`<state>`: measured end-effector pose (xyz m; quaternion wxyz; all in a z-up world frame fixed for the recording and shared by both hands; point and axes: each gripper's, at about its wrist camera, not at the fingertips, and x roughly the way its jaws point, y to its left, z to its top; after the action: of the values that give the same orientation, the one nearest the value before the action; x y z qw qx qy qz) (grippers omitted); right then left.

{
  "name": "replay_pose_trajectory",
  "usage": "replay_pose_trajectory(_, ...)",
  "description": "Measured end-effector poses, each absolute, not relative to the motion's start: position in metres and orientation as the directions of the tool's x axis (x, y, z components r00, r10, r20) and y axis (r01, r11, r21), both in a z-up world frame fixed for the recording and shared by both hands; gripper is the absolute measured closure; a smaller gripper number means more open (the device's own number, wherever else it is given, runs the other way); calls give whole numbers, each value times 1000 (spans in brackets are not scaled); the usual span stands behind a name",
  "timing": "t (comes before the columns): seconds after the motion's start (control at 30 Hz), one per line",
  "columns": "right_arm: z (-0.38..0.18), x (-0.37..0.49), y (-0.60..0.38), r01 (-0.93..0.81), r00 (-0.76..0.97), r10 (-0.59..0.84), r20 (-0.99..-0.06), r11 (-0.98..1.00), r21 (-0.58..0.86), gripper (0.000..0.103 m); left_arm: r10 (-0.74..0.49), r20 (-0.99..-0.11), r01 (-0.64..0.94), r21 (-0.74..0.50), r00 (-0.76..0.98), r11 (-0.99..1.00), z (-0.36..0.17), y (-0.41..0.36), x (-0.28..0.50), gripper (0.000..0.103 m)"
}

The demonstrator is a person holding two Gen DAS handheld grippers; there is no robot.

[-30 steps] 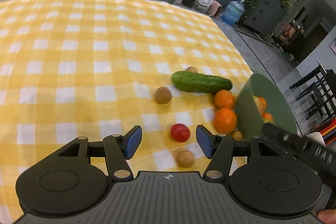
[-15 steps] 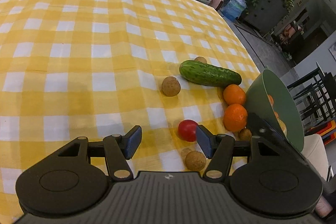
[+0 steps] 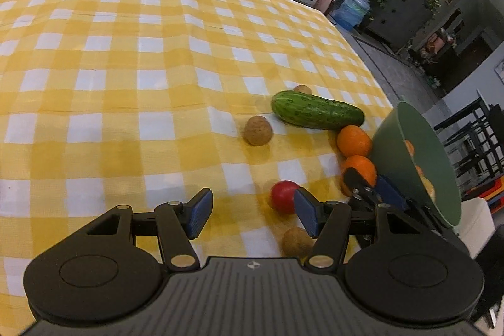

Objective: Organize fruits
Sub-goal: 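Move the right tool to an orange on the cloth and close on it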

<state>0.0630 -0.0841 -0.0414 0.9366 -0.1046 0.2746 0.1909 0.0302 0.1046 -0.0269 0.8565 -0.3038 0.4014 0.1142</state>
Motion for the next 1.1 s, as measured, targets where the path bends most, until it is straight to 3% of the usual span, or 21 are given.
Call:
replay_pose_trajectory(0.17, -18, 59, -110, -544, 677, 529, -511, 828, 136, 69, -56, -751, -441, -445, 658, 780, -26, 107, 28, 33)
replay_pose_trajectory(0.23, -6, 59, -113, -611, 599, 589, -543, 774, 166, 69, -59, -753, -439, -443, 655, 782, -26, 107, 28, 33)
replay_pose_trajectory(0.33, 6, 63, -110, -650, 491, 588, -642, 738, 179, 82, -60, -758, -440, -440, 650, 783, -26, 106, 28, 33)
replay_pose_trajectory(0.43, 9, 67, -107, -646, 433, 551, -713, 742, 180, 82, -64, -758, -441, -444, 650, 780, -25, 106, 28, 33)
replay_pose_trajectory(0.53, 3, 67, -104, -642, 458, 534, -710, 752, 151, 80, -66, -758, -445, -448, 649, 775, -25, 107, 28, 33)
replay_pose_trajectory(0.73, -2, 70, -113, -625, 439, 579, -687, 746, 229, 77, -73, -759, -451, -458, 647, 766, -26, 109, 27, 33)
replay_pose_trajectory(0.8, -3, 71, -113, -620, 457, 574, -680, 753, 219, 73, -70, -763, -450, -450, 643, 771, -26, 109, 27, 33)
replay_pose_trajectory(0.87, -6, 68, -110, -627, 496, 553, -669, 762, 165, 46, -64, -767, -450, -440, 639, 777, -27, 107, 28, 33)
replay_pose_trajectory(0.9, -9, 65, -106, -635, 520, 517, -680, 767, 97, 42, -63, -768, -448, -436, 637, 780, -27, 106, 28, 33)
replay_pose_trajectory(0.97, -17, 57, -97, -649, 579, 453, -678, 759, -47, 41, -61, -770, -448, -432, 635, 783, -28, 104, 29, 33)
replay_pose_trajectory(1.1, -26, 57, -97, -609, 638, 417, -647, 787, -92, 43, -61, -773, -448, -428, 632, 785, -28, 103, 29, 33)
